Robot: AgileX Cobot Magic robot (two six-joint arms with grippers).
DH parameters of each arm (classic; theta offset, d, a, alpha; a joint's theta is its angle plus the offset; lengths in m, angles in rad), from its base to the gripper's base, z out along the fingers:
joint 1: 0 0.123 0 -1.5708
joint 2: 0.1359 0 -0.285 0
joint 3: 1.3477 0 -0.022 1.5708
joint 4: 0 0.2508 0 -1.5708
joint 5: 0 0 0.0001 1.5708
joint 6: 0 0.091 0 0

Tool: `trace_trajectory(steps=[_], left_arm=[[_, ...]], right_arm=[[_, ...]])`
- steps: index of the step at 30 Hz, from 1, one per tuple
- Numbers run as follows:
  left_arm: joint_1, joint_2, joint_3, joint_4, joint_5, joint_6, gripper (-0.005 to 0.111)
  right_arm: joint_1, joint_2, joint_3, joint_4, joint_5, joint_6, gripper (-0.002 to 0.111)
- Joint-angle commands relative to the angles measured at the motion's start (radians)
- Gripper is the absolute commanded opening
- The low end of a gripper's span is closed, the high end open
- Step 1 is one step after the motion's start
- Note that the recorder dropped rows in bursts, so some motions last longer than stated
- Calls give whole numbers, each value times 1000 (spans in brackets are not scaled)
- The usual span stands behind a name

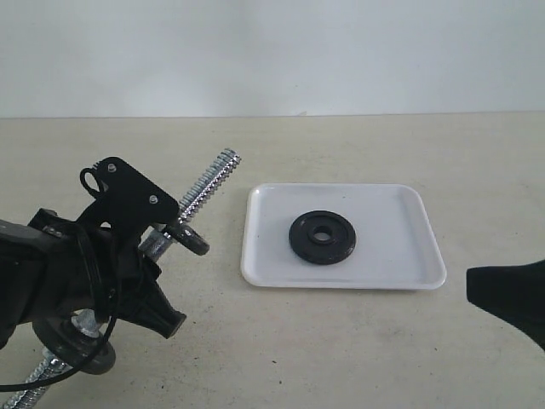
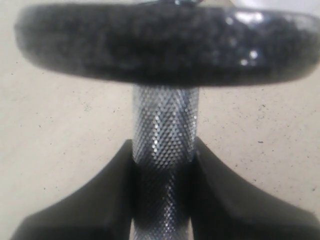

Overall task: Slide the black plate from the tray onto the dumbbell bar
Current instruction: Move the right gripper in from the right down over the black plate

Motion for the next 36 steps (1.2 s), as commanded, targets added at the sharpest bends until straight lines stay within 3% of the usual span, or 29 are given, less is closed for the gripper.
trace_trajectory(steps=[1, 7, 12, 21, 29, 33, 36], left_arm=[[0, -51, -34, 58, -41, 3, 4], [0, -51, -34, 61, -41, 3, 4], [0, -51, -34, 61, -39, 3, 4], [0, -51, -34, 106, -24, 3, 4], [0, -48, -34, 107, -9, 3, 4], [0, -45, -34, 104, -9, 3, 4], [0, -45, -34, 104, -9, 3, 4]], right_arm=[[5, 2, 5, 5, -38, -51, 105], [5, 50, 5, 8, -150, -58, 104], [5, 225, 2, 11, -215, -88, 104], [8, 550, -222, 11, -12, -133, 104], [166, 720, -473, -48, 48, -134, 102], [268, 792, -565, -162, 91, -134, 86], [326, 845, -612, -256, 97, -115, 61]])
